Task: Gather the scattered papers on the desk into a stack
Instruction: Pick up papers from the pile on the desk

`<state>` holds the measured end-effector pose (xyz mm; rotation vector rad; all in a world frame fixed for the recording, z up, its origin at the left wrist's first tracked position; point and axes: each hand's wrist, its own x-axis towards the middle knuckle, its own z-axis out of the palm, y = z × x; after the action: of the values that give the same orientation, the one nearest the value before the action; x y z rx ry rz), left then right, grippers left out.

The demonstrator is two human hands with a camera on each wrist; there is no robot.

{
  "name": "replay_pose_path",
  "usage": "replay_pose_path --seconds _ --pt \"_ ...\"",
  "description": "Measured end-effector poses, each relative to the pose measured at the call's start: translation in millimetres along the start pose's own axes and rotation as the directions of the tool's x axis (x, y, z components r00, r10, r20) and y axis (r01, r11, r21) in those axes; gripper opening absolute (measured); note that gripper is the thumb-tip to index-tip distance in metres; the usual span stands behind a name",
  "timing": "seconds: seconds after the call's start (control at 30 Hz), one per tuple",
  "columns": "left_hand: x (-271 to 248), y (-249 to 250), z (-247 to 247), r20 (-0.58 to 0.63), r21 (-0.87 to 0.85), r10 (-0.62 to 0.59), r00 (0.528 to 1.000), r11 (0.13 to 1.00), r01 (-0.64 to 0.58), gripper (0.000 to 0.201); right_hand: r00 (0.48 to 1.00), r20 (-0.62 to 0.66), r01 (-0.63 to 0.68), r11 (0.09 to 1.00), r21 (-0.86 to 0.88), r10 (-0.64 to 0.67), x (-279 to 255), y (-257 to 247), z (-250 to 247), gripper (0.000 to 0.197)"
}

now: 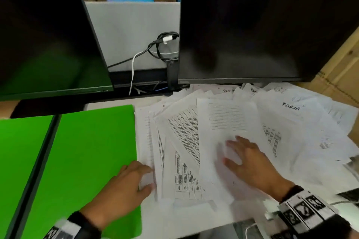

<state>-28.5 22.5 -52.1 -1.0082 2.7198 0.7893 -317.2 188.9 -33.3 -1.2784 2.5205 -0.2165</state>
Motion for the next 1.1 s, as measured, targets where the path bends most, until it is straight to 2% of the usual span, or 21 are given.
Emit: replay_pose_path --seconds 0.07,0.1,0.17,0.27,0.33,0.4,0.47,0.57,0.63,0.67,0.73,0.77,0.83,0.9,0.97,1.03,1.1 --pt "4.0 -0.5 -9.7 -0.079 -0.058 0.003 0.997 0.998 -0.007 0.042 0.972 -0.16 -0.162 0.984 0.067 0.171 16.6 18.9 -15.6 0.07" --pt "5.1 0.9 -18.6 -0.109 -0.064 0.005 0.994 0.998 -0.012 0.038 0.952 -0.162 -0.252 0.965 0.072 0.26 23.8 27.7 -23.0 0.075" --pt "6.2 5.4 -41.6 -0.158 -0.046 0.005 0.987 0.999 -0.013 0.029 0.922 -0.079 -0.374 0.925 0.067 0.378 32.5 39.5 -30.0 0.088" --pt "10.9 15.0 -76.7 -0.226 -0.031 0.029 0.974 0.999 -0.037 0.017 0.916 -0.012 -0.4 0.916 0.006 0.4 37.2 42.1 -22.3 0.101" --pt "17.1 26.4 -85.4 -0.29 -0.091 0.046 0.956 0.993 -0.075 0.008 0.922 -0.035 -0.384 0.922 0.05 0.385 38.2 40.9 -16.4 0.104" --pt "29.1 39.8 -80.8 -0.324 -0.171 0.05 0.945 0.979 -0.11 0.006 0.925 -0.056 -0.354 0.904 0.24 0.377 42.1 40.8 -15.8 0.104" --pt "47.2 47.0 -64.2 -0.308 -0.285 0.033 0.951 0.95 -0.126 0.004 0.928 -0.095 -0.29 0.856 0.428 0.362 46.6 43.4 -17.9 0.095" --pt "71.6 47.7 -33.7 -0.216 -0.525 -0.039 0.976 0.847 -0.083 0.013 0.902 -0.238 -0.17 0.803 0.571 0.36 50.8 46.3 -20.4 0.065" --pt "82.8 46.3 -19.9 -0.164 -0.649 -0.093 0.982 0.76 -0.037 0.022 0.897 -0.325 -0.057 0.81 0.584 0.298 47.9 44.9 -21.6 0.034" --pt "87.3 45.9 -15.4 -0.141 -0.688 -0.117 0.983 0.726 -0.012 0.033 0.91 -0.331 0.009 0.784 0.621 0.251 45.3 44.1 -21.9 0.022" --pt "94.7 44.8 -9.2 -0.114 -0.733 -0.16 0.981 0.68 0.026 0.06 0.949 -0.279 0.113 0.668 0.736 0.148 38.5 38.1 -23.4 0.019" --pt "95.9 46.0 -7.9 -0.107 -0.757 -0.18 0.978 0.652 0.037 0.064 0.966 -0.238 0.133 0.596 0.792 0.101 35.0 33.4 -24.1 0.022" --pt "95.8 48.9 -5.2 -0.101 -0.838 -0.176 0.979 0.545 0.012 0.051 0.989 -0.147 0.119 0.46 0.88 0.024 29.4 23.8 -22.3 0.025" --pt "92.5 48.5 -2.9 -0.067 -0.912 -0.123 0.99 0.41 -0.011 0.043 0.996 -0.073 0.09 0.409 0.908 -0.058 26.7 14.1 -18.5 0.023" --pt "88.5 42.5 -1.0 -0.061 -0.948 -0.124 0.99 0.317 -0.019 0.039 0.988 -0.036 0.101 0.455 0.885 -0.149 28.4 5.6 -16.2 0.022" --pt "86.4 29.3 -0.9 -0.132 -0.945 -0.172 0.976 0.32 -0.072 0.05 0.988 -0.042 0.114 0.534 0.838 -0.146 36.1 1.0 -15.6 0.029" --pt "84.8 14.5 -2.3 -0.194 -0.927 -0.199 0.961 0.356 -0.114 0.076 0.985 -0.165 0.15 0.744 0.651 -0.054 51.2 8.4 -13.8 0.035"
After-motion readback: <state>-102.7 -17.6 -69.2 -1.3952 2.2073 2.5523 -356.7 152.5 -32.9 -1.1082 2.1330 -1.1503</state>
